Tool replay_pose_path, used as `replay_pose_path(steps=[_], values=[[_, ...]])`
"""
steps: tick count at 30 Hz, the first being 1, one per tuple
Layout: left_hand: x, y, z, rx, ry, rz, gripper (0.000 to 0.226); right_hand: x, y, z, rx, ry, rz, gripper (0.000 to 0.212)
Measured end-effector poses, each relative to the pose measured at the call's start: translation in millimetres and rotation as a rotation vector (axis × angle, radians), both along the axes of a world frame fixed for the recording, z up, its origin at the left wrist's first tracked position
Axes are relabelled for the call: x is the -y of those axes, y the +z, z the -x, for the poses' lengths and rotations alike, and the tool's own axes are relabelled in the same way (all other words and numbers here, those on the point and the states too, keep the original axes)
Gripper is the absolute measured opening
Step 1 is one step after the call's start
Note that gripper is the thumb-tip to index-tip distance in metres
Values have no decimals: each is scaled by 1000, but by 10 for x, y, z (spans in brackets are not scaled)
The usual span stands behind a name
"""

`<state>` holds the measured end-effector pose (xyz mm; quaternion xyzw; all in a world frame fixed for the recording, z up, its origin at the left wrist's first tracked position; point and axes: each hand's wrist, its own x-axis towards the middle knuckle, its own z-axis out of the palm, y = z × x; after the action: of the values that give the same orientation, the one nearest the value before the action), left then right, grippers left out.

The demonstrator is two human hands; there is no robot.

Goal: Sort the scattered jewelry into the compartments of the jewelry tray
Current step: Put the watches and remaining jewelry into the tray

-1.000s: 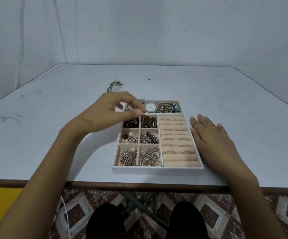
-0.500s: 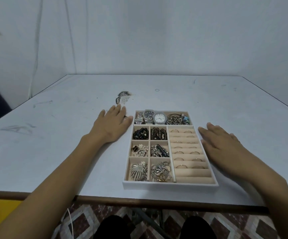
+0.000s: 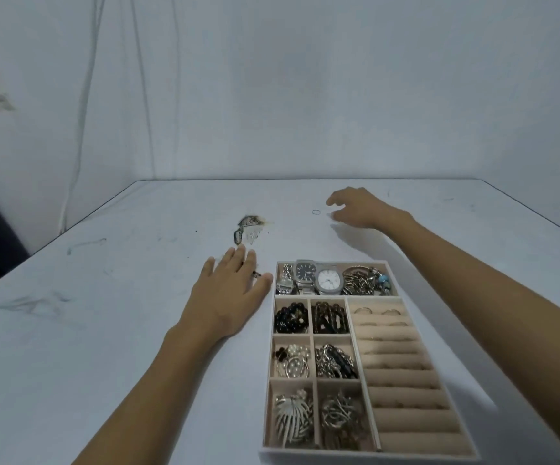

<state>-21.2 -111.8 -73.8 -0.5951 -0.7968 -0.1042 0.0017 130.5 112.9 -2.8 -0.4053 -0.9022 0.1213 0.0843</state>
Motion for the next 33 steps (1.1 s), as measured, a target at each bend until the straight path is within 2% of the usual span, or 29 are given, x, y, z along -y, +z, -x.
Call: replay_pose_path(steps=[2,4,7,10,12,14,20,22,25,29,33], values=[[2,-1,-8,10,-2,-4,100,-105,-82,183,52,37,-15,40],[-1,6,-15,19,0,-4,100,-180,-170,296,81,48,-19,28],[-11,15,-11,24,6,9,87,-270,-210,394,79,50,-88,20],[-20,14,-2,22,7,18,76,-353,-223,436,-44,28,-117,21],[-24,6,3,18,9,15,80,-388,-230,445,-160,2,-90,15],[-24,6,2,23,11,14,82,-407,-230,445,-189,-29,-25,11],[-21,-4,14,26,7,4,92,-509,-203,362,-42,-111,185,34],[-26,-2,21,22,8,4,90,-471,-159,333,3,-93,198,32],[-32,2,23,20,7,3,85,-316,-85,260,-18,-22,216,17],[-28,11,24,23,2,15,92,-40,-32,108,-140,72,94,16],[-10,30,17,26,1,4,85,372,65,-90,-421,129,-7,14]])
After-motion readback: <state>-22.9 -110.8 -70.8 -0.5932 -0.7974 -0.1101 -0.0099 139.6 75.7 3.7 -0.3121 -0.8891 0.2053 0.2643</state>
